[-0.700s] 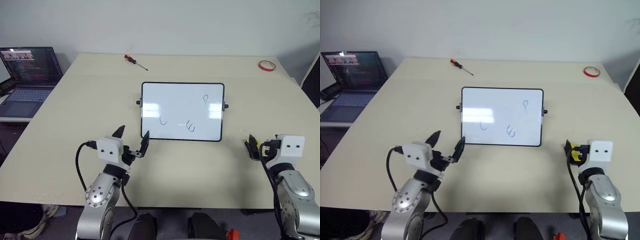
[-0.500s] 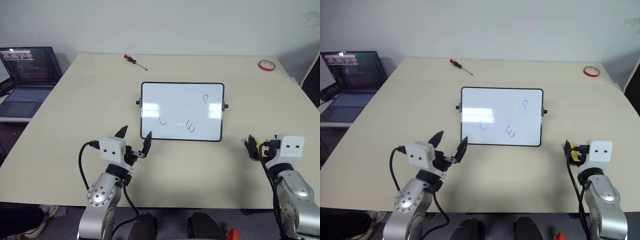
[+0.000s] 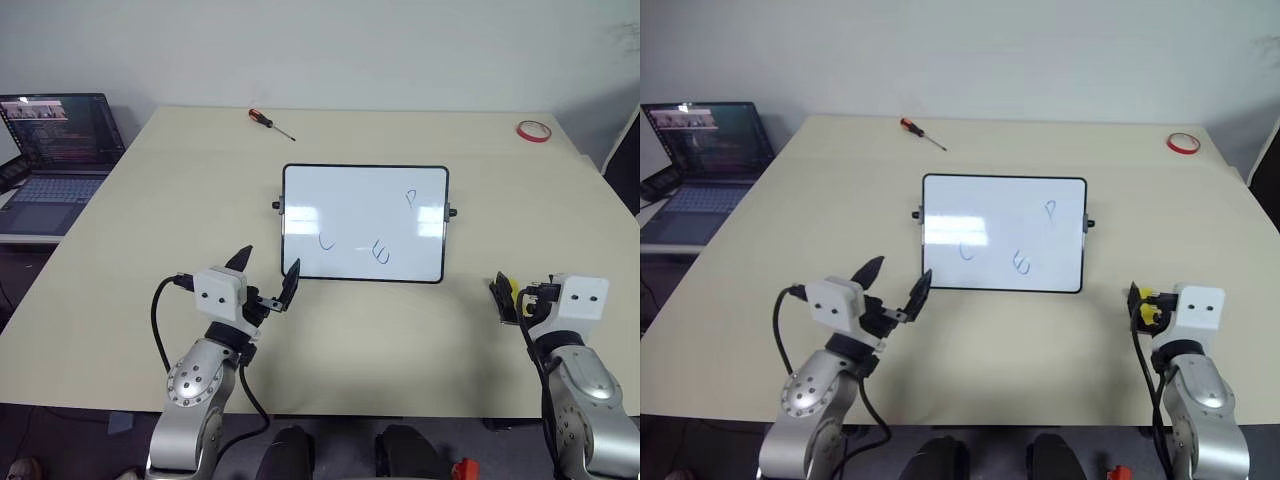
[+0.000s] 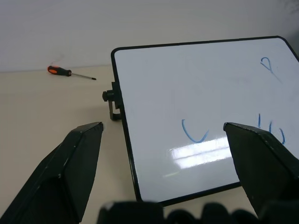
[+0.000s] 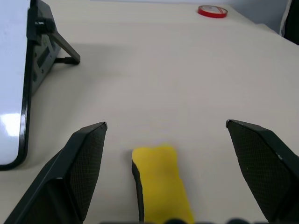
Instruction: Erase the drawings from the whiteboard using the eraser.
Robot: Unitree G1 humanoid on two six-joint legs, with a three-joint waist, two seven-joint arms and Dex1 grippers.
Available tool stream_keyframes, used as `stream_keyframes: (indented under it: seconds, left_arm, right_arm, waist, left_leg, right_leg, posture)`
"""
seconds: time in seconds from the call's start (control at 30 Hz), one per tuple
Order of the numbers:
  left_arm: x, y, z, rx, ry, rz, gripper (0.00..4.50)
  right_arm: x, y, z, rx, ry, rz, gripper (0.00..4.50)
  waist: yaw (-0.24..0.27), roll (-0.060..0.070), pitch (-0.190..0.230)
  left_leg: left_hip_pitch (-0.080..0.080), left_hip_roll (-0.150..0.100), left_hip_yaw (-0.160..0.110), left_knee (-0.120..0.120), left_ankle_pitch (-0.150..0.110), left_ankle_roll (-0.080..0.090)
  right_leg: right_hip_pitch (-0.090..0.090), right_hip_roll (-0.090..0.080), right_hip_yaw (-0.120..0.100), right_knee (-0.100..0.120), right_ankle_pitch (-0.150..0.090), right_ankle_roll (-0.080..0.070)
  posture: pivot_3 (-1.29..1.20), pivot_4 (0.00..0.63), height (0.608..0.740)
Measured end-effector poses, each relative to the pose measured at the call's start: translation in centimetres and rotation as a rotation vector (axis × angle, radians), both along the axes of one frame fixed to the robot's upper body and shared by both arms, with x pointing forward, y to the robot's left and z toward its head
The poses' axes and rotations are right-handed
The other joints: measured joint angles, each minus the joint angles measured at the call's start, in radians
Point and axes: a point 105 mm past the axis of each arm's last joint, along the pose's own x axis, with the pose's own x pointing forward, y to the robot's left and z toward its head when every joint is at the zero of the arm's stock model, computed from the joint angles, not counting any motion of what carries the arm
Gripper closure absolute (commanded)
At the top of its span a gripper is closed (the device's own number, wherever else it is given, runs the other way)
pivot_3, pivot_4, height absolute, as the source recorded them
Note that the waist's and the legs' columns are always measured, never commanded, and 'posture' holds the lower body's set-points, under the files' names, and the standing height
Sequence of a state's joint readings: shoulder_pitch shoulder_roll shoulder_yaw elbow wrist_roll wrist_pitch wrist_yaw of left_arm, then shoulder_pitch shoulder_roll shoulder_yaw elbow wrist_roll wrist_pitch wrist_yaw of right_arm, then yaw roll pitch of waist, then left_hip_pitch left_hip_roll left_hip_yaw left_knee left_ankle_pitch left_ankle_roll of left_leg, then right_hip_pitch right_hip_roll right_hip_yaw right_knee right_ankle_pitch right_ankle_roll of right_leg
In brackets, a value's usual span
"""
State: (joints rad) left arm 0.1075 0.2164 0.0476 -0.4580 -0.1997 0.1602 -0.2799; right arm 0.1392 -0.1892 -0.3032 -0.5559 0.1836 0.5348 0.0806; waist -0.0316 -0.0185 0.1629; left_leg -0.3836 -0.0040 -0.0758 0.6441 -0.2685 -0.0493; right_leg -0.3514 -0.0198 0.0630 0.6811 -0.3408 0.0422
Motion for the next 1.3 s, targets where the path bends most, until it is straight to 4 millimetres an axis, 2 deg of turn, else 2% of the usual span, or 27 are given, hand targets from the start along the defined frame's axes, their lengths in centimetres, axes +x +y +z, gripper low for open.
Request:
stream_keyframes:
  seconds: [0.1, 0.23, 0.37, 0.57, 0.67, 0.77, 0.97, 1.3]
  left_arm:
    - [0.4, 0.3, -0.5, -0.026, 0.023, 0.001, 0.0]
    - [1.2, -0.6, -0.8, -0.042, 0.037, -0.059, 0.0]
    - [2.6, -1.7, 0.2, -0.055, 0.012, -0.153, 0.0]
    - [2.5, -6.7, 1.6, -0.026, -0.021, -0.52, 0.0]
    - [2.0, -8.9, 2.2, 0.031, -0.039, -0.704, 0.0]
    - [1.5, -10.2, 1.6, 0.093, -0.013, -0.844, 0.0]
    - [1.2, -11.6, -0.6, 0.214, 0.078, -1.018, 0.0]
    - [1.1, -12.1, -0.7, 0.263, 0.072, -1.067, 0.0]
  right_arm:
    - [0.0, 0.4, -0.2, 0.008, 0.004, 0.005, 0.03]
    - [0.0, 0.2, -0.2, 0.007, 0.003, -0.001, 0.03]
    - [-0.2, 0.0, -0.2, 0.005, 0.006, -0.013, 0.03]
    - [-0.1, -0.2, 0.0, 0.018, -0.01, -0.036, 0.03]
    - [0.0, 0.1, -0.4, 0.073, 0.006, -0.036, 0.03]
    - [0.2, 0.5, -1.0, 0.095, 0.046, 0.009, 0.03]
    - [1.9, 1.4, -1.8, 0.117, 0.093, 0.096, 0.03]
    - [2.6, 1.3, -2.2, 0.12, 0.105, 0.105, 0.03]
  waist:
    - [0.0, 0.0, 0.0]
    - [0.003, 0.0, 0.0]
    - [0.003, 0.0, 0.0]
    - [0.002, 0.0, 0.0]
    - [0.001, 0.0, 0.0]
    - [-0.003, 0.0, 0.0]
    - [-0.001, 0.001, 0.0]
    - [-0.001, 0.001, 0.0]
  left_leg:
    - [0.0, 0.0, 0.0, 0.0, 0.0, 0.0]
    - [0.0, -0.001, -0.001, 0.0, 0.0, 0.0]
    - [0.0, -0.001, 0.0, 0.0, 0.0, 0.0]
    - [0.0, -0.001, 0.0, 0.0, 0.0, 0.0]
    - [0.0, -0.001, 0.0, 0.0, 0.0, 0.0]
    - [0.0, -0.001, 0.001, 0.0, 0.0, 0.0]
    - [0.0, -0.001, 0.0, 0.0, 0.0, 0.0]
    - [-0.001, -0.001, 0.0, 0.0, 0.0, 0.0]
  right_leg:
    - [0.0, 0.0, 0.0, 0.0, 0.0, 0.0]
    - [0.0, 0.0, -0.001, 0.0, 0.0, 0.0]
    - [0.0, 0.0, -0.001, 0.0, 0.0, 0.0]
    - [0.0, 0.001, -0.001, 0.0, 0.0, 0.0]
    - [0.0, 0.002, -0.001, 0.0, 0.0, 0.0]
    - [0.0, 0.002, 0.0, 0.0, 0.0, 0.0]
    - [0.0, 0.002, -0.001, 0.0, 0.0, 0.0]
    - [-0.001, 0.002, 0.0, 0.0, 0.0, 0.0]
  posture:
    - [0.0, 0.15, 0.74]
    - [0.0, 0.15, 0.74]
    - [0.0, 0.15, 0.74]
    - [0.0, 0.15, 0.74]
    - [0.0, 0.15, 0.74]
    - [0.0, 0.15, 0.74]
    - [0.0, 0.15, 0.74]
    - [0.0, 0.15, 0.74]
